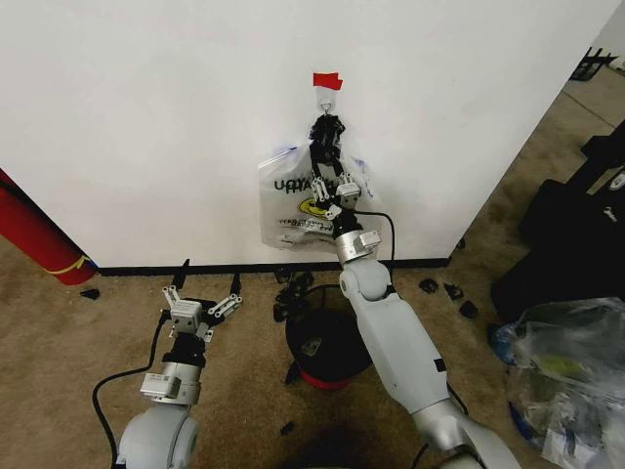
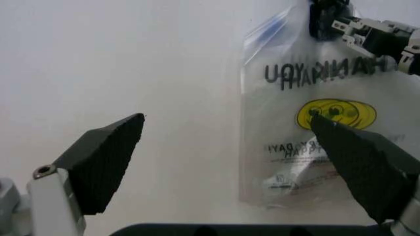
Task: Pick up the garbage bag from the wall and place it over the trash bin.
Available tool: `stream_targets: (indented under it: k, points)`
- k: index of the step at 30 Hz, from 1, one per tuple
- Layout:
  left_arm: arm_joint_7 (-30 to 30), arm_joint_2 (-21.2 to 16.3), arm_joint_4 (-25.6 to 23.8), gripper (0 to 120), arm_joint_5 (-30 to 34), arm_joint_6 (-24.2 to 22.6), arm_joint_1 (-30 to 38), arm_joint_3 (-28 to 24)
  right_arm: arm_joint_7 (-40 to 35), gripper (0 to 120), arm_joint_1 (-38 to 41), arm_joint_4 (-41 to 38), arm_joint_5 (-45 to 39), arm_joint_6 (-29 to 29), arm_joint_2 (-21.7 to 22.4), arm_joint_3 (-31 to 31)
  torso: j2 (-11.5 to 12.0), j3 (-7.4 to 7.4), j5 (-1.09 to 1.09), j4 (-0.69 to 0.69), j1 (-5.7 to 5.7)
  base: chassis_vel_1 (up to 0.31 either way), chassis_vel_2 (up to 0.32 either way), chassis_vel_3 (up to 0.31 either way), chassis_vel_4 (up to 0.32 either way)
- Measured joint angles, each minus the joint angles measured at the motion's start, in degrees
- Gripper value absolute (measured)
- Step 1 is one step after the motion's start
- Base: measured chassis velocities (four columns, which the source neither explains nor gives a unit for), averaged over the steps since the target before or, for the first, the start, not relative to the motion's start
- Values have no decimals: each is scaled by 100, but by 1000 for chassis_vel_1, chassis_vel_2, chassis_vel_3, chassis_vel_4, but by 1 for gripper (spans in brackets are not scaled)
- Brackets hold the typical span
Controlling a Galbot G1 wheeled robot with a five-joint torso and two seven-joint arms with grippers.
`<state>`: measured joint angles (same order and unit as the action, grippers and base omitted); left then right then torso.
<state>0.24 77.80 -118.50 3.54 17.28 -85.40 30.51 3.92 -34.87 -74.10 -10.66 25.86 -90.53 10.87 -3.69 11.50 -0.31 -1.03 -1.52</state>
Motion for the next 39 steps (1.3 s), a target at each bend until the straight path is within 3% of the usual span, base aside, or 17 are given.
stream_targets:
  k: [9,21,39]
  points:
    - [0,-10,5,100,-36,20,-18,2,141,0,83,131,-89,24,16,51,0,0,0,0,0,0,0,0,0]
    - [-6,5,-2,100,-40,73,-59,21,295,0,-152,-70,-161,53,147,65,0,0,0,0,0,0,0,0,0]
    - [-30,73,-625,100,-98,137,-572,193,1883,0,-2381,-1517,-712,329,1114,791,-2,-1,1,0,1,0,0,0,0]
